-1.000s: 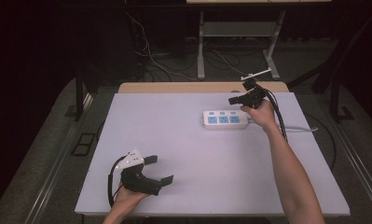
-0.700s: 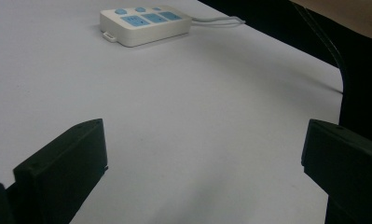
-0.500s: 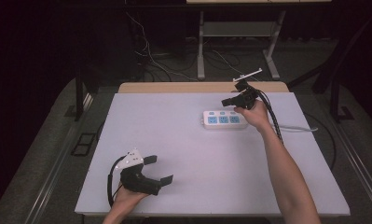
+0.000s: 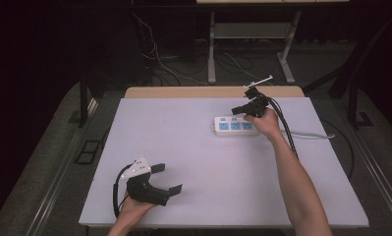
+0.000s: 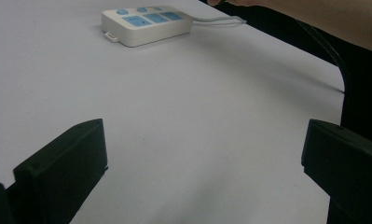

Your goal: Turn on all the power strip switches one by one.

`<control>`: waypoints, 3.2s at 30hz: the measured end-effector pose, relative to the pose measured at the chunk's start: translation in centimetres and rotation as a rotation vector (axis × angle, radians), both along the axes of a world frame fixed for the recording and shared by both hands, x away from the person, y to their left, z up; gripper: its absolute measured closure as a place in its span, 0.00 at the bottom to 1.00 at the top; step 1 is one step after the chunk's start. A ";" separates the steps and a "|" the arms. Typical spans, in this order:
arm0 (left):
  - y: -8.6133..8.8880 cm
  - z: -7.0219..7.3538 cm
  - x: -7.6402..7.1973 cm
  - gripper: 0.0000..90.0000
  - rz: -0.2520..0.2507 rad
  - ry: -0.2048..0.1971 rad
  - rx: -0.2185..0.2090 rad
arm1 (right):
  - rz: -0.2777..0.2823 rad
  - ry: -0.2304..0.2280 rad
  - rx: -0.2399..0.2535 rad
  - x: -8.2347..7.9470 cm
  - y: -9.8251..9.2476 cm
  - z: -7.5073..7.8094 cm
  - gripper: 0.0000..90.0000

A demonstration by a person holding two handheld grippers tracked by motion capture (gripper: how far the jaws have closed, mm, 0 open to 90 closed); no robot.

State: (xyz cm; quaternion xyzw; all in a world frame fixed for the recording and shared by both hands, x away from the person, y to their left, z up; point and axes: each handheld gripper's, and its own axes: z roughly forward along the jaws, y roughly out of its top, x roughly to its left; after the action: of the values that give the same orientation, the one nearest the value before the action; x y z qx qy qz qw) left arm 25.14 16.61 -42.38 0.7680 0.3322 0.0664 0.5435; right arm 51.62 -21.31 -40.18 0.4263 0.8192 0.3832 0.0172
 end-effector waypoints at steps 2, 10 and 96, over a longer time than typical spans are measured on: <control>0.0 0.0 0.0 0.00 0.001 0.000 0.001 | 0.002 0.001 -0.006 0.0 0.1 -0.1 1.00; 0.1 0.0 0.0 0.00 0.001 -0.003 0.001 | -0.004 0.020 -0.025 0.2 0.1 -0.9 1.00; 0.2 -0.1 0.0 0.00 0.002 0.005 -0.015 | 0.069 -0.042 -0.028 -0.5 1.8 1.6 1.00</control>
State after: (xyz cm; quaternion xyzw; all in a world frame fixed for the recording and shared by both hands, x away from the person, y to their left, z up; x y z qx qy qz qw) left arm 25.17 16.77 -42.45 0.7636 0.3348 0.0624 0.5485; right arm 51.16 -19.48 -38.61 0.3893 0.8382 0.3810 0.0270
